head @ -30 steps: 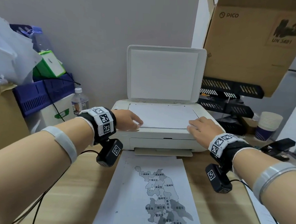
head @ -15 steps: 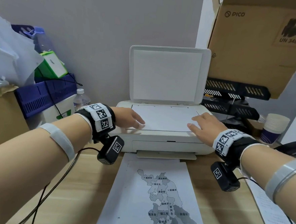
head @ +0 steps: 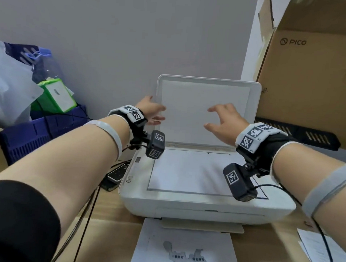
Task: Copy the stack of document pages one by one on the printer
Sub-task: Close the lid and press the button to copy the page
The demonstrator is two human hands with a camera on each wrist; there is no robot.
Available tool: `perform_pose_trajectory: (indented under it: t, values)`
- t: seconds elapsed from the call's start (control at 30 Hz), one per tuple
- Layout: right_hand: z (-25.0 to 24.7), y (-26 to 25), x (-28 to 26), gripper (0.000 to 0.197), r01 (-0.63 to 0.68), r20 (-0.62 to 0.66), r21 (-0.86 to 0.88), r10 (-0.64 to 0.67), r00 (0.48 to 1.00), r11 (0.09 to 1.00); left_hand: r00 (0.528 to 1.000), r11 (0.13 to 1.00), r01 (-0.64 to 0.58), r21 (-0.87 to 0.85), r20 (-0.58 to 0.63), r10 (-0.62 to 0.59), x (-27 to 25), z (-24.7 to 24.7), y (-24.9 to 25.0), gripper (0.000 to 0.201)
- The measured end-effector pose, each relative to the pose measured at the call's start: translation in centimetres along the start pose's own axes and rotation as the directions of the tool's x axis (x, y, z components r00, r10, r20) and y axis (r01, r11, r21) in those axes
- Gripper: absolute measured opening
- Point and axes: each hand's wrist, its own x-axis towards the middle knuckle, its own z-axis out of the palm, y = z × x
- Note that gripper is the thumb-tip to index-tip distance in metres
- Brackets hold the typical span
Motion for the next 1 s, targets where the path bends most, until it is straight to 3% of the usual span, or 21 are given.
perform_pose_trajectory:
  t: [0.13, 0.23, 0.37, 0.43, 0.53, 0.6, 0.7, 0.83, 1.0]
  values:
    - [-0.7, -0.6, 2.0, 0.063, 0.053, -0.056, -0.094, -0.059, 0.997, 0.994, 0.999, 0.999, -0.035, -0.04, -0.032, 0.034, 1.2, 0.6, 0.3, 0.064]
    - [-1.3, -1.0, 2.4, 0.068, 0.099, -0.121, -0.147, -0.117, 0.986, 0.984, 0.993, 0.996, -0.086, 0.027, -0.074, 0.087, 1.5, -0.3, -0.2, 0.049]
    - [-1.0, -1.6, 1.8, 0.074, 0.148, -0.304, -0.234, -0.217, 0.928, 0.961, 0.99, 0.989, -0.14, 0.044, -0.004, 0.14, -0.3, -1.7, -1.2, 0.025]
    - [-0.7, -2.0, 1.2, 0.069, 0.161, -0.333, -0.282, -0.254, 0.908, 0.946, 0.988, 0.988, -0.151, 0.03, 0.048, 0.149, -1.6, -2.5, -1.7, 0.022]
    - [-0.1, -2.9, -0.2, 0.043, 0.197, -0.251, -0.335, -0.289, 0.924, 0.921, 0.979, 0.987, -0.148, 0.056, 0.146, 0.139, -3.8, -3.7, -2.8, 0.026]
    - [0.6, -3.4, -1.5, 0.03, 0.235, -0.119, -0.338, -0.288, 0.95, 0.912, 0.974, 0.981, -0.139, 0.137, 0.2, 0.11, -5.5, -4.3, -3.8, 0.014]
    - [2.1, -3.4, -3.5, 0.032, 0.265, 0.052, -0.348, -0.263, 0.963, 0.899, 0.98, 0.949, -0.087, 0.302, 0.195, 0.027, -7.4, -5.2, -5.3, 0.015]
    - [3.7, -2.7, -6.8, 0.023, 0.31, 0.157, -0.315, -0.273, 0.949, 0.897, 0.991, 0.879, 0.064, 0.472, 0.069, -0.11, -9.4, -6.3, -7.0, 0.024]
    - [6.1, -1.7, -9.5, 0.042, 0.277, 0.271, -0.255, -0.206, 0.94, 0.927, 0.902, 0.836, 0.346, 0.427, 0.094, -0.421, -12.7, -6.6, -8.0, 0.049]
